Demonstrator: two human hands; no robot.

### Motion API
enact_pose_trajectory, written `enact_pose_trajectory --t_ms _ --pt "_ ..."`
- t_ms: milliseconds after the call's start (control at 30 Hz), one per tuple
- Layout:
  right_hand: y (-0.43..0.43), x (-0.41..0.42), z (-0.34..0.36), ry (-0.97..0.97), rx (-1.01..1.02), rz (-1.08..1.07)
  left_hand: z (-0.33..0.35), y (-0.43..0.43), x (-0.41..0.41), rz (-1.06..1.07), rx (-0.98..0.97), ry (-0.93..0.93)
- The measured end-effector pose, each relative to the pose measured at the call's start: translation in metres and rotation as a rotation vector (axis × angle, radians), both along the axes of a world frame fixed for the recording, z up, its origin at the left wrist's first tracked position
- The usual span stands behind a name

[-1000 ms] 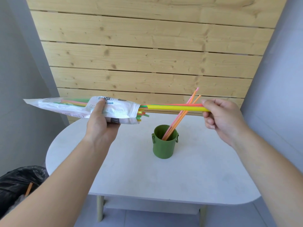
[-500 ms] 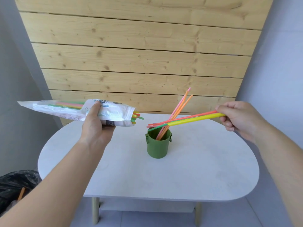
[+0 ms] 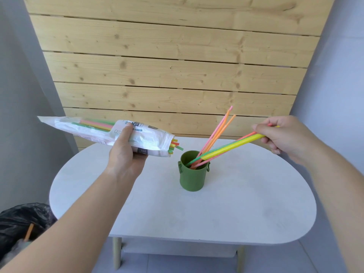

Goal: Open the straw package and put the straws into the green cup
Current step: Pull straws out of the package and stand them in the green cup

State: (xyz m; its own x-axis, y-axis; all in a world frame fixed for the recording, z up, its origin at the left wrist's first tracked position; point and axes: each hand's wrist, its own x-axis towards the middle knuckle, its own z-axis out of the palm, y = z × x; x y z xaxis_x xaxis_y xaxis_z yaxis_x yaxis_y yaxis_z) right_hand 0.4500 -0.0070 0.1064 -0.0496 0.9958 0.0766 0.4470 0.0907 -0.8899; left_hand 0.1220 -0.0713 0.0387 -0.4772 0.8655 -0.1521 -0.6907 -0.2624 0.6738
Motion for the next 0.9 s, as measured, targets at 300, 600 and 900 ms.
enact_pose_trajectory --t_ms 300,600,900 --pt "0.010 -0.052 0.002 0.032 0.123 0.039 -0.003 0.000 -0.005 0.014 0.005 -0.010" --pt "0.027 -0.090 -0.019 -0.015 0.164 0.027 -0.006 0.004 -0.006 0.011 -0.009 -0.015" --pt "0.025 -0.085 -0.023 -0.183 0.350 -0.079 -0.005 0.003 -0.002 -0.002 -0.013 -0.014"
